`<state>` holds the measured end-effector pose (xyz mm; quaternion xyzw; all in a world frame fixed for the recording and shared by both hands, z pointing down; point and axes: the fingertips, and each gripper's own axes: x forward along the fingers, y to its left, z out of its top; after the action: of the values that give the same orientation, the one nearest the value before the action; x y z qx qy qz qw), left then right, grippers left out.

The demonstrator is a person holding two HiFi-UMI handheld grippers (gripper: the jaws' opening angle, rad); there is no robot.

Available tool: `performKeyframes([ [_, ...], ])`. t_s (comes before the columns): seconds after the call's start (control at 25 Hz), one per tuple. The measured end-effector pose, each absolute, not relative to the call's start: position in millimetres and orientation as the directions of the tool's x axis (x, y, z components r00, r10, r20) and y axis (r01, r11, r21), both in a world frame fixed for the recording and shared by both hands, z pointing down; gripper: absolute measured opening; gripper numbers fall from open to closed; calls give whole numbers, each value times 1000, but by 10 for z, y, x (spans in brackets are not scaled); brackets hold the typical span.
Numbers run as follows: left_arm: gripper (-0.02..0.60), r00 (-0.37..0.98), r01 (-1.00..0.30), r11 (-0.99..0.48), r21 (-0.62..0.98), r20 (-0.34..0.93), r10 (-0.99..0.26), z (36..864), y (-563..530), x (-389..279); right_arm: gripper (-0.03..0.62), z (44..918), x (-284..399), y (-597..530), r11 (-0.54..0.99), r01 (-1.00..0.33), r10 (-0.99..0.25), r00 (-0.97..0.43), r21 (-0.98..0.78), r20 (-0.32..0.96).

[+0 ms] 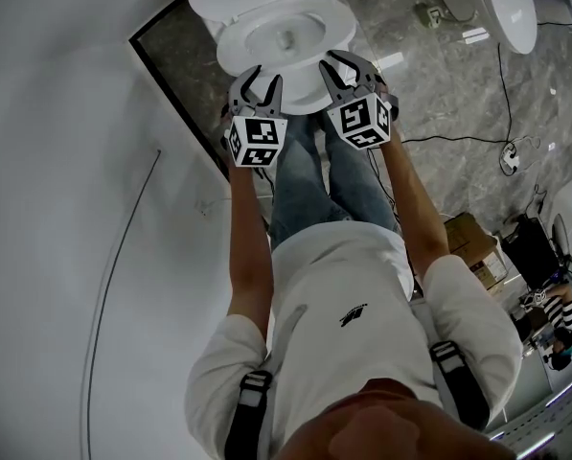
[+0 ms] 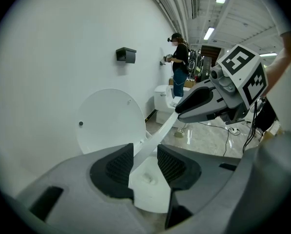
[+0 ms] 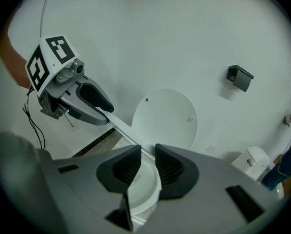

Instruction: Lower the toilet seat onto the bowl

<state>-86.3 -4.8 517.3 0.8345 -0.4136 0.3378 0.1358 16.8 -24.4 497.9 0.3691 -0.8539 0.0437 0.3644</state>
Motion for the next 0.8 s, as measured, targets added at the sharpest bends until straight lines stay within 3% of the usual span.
performKeyframes([
  [0.8,160,411,-788,-614,-35,713,-568,5409,297,-775,98,5213,248,101,763,-625,-546,-488,164,681],
])
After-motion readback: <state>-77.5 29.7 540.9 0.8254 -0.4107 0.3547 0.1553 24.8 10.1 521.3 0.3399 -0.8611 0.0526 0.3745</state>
